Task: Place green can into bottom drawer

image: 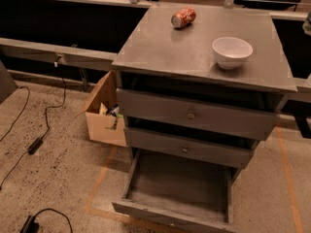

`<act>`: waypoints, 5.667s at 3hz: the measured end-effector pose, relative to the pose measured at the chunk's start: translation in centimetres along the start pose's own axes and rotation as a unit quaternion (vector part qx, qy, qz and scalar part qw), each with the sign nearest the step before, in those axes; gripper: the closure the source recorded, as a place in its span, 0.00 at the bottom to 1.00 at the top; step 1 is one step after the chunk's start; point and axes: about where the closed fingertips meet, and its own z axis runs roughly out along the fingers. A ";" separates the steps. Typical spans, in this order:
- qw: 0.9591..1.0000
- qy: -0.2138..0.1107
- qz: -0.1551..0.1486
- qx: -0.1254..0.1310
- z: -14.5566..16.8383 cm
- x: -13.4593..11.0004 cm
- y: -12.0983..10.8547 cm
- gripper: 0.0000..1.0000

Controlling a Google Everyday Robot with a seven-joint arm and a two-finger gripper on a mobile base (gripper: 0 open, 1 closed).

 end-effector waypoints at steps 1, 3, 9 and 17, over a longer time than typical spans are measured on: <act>0.999 0.021 0.023 -0.037 0.0 4.3 4.1 1.00; 0.996 0.051 0.040 -0.058 0.7 10.7 7.9 1.00; 0.990 0.008 -0.058 -0.126 11.8 35.3 19.1 1.00; 0.982 -0.011 -0.128 -0.142 25.9 66.3 16.4 1.00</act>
Offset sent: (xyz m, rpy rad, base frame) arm -0.0888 0.0697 -0.1508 -0.0105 0.1551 0.0986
